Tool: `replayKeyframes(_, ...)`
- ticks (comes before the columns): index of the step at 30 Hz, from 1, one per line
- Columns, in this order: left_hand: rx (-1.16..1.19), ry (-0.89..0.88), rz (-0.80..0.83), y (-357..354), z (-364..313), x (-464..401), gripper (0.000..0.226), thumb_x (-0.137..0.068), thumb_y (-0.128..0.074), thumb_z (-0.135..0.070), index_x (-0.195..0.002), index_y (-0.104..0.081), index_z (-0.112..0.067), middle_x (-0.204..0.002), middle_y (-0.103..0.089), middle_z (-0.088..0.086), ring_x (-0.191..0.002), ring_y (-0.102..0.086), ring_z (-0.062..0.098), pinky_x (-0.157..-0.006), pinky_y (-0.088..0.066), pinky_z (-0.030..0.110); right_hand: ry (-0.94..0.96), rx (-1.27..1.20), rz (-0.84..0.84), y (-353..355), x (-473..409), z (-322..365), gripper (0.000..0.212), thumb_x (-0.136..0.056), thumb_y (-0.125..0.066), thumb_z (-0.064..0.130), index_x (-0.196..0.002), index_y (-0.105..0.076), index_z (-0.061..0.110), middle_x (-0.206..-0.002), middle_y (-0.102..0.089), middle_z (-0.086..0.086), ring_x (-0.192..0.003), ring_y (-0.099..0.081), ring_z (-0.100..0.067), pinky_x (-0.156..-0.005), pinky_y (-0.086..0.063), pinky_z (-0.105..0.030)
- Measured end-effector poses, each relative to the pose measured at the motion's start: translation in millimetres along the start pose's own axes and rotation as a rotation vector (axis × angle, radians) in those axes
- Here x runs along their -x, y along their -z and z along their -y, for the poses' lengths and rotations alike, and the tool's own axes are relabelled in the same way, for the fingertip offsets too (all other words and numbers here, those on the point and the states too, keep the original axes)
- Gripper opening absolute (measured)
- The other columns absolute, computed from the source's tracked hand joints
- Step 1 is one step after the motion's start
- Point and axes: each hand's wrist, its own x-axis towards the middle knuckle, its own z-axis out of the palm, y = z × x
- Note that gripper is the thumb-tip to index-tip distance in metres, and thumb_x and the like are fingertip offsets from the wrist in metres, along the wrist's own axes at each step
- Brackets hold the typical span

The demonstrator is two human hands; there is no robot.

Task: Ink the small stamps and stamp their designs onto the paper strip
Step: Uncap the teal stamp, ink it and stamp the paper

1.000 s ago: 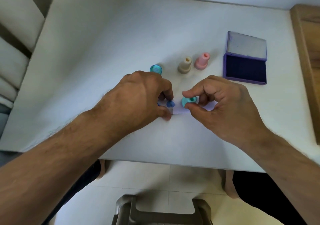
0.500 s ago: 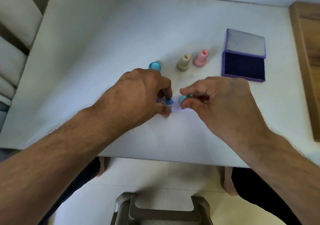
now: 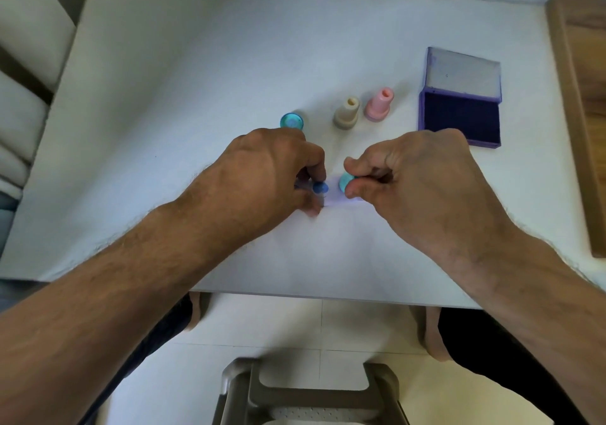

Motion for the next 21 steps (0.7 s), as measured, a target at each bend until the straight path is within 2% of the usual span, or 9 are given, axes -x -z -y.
replayKeyframes(2,0.007,-0.005,-0.001,-1,0,0,0.025,-0.075,-0.079,-0.037,-0.096,-0.071,-0.026,-0.091,-0.063,-0.007,-0.086,-0.061,0.013,-0.076,-0.045,0.024,0.006,0.067,0.078,3,-1,0,0.037,-0.089,-0.064,0.034,-0.125,-0.063,0.023,-0.124,-0.066,0.008,-0.107,-0.063,-0.012,-0.106,-0.038,-0.027)
replayKeyframes(3,0.01,-0.006,-0.001,-1,0,0,0.025,-0.076,-0.079,-0.037,-0.096,-0.071,-0.026,-0.092,-0.063,-0.007,-0.086,-0.061,0.013,-0.077,-0.046,0.025,0.04,0.078,0.063,1,0,-2,0.031,-0.091,-0.064,0.029,-0.119,-0.067,0.017,-0.116,-0.071,0.002,-0.101,-0.066,-0.017,-0.1,-0.045,-0.03)
replayKeyframes(5,0.013,-0.008,-0.003,-1,1,0,0.025,-0.075,-0.079,-0.037,-0.096,-0.071,-0.027,-0.091,-0.063,-0.008,-0.086,-0.061,0.013,-0.078,-0.048,0.026,0.148,0.052,-0.09,-4,3,-8,0.015,-0.087,-0.064,0.018,-0.088,-0.074,0.007,-0.081,-0.073,-0.008,-0.076,-0.067,-0.024,-0.072,-0.05,-0.03)
replayKeyframes(6,0.013,-0.01,-0.006,-1,1,0,0.025,-0.075,-0.079,-0.037,-0.096,-0.071,-0.027,-0.091,-0.063,-0.008,-0.086,-0.061,0.013,-0.078,-0.048,0.027,0.156,0.051,-0.131,-5,5,-11,0.014,-0.085,-0.064,0.016,-0.079,-0.072,0.006,-0.072,-0.071,-0.009,-0.068,-0.065,-0.025,-0.065,-0.048,-0.031)
replayKeyframes(8,0.016,-0.008,-0.01,-2,1,0,0.025,-0.074,-0.08,-0.037,-0.095,-0.071,-0.027,-0.09,-0.062,-0.008,-0.085,-0.06,0.013,-0.078,-0.048,0.027,0.162,0.057,-0.13,-8,6,-15,0.014,-0.084,-0.064,0.014,-0.075,-0.072,0.007,-0.068,-0.069,-0.01,-0.065,-0.064,-0.025,-0.062,-0.047,-0.031)
replayKeyframes(12,0.005,-0.001,0.012,0,0,-2,0.025,-0.075,-0.079,-0.038,-0.096,-0.07,-0.027,-0.09,-0.061,-0.009,-0.086,-0.06,0.012,-0.077,-0.047,0.025,0.181,0.039,-0.106,-3,3,-12,0.012,-0.083,-0.065,0.012,-0.075,-0.072,0.007,-0.068,-0.069,-0.009,-0.067,-0.065,-0.027,-0.064,-0.052,-0.038)
replayKeyframes(16,-0.003,0.01,0.036,0,-1,-4,0.025,-0.076,-0.079,-0.038,-0.097,-0.069,-0.028,-0.091,-0.061,-0.01,-0.086,-0.059,0.011,-0.076,-0.044,0.023,0.194,0.079,-0.107,1,4,-7,0.012,-0.085,-0.063,0.014,-0.079,-0.073,0.011,-0.073,-0.07,-0.007,-0.07,-0.065,-0.023,-0.065,-0.049,-0.031)
replayKeyframes(18,-0.004,0.01,0.031,-1,0,-4,0.025,-0.075,-0.079,-0.039,-0.096,-0.069,-0.029,-0.089,-0.061,-0.011,-0.085,-0.058,0.009,-0.074,-0.042,0.022,0.186,0.146,-0.014,3,1,-4,0.013,-0.089,-0.062,0.019,-0.095,-0.073,0.016,-0.09,-0.073,-0.004,-0.082,-0.066,-0.02,-0.076,-0.049,-0.024)
replayKeyframes(21,-0.009,0.009,0.022,-1,1,-4,0.025,-0.075,-0.079,-0.039,-0.095,-0.069,-0.029,-0.088,-0.061,-0.011,-0.083,-0.058,0.009,-0.072,-0.039,0.022,0.117,0.181,0.113,9,-3,0,0.027,-0.095,-0.058,0.029,-0.12,-0.065,0.023,-0.116,-0.069,0.0,-0.101,-0.064,-0.016,-0.097,-0.046,-0.026)
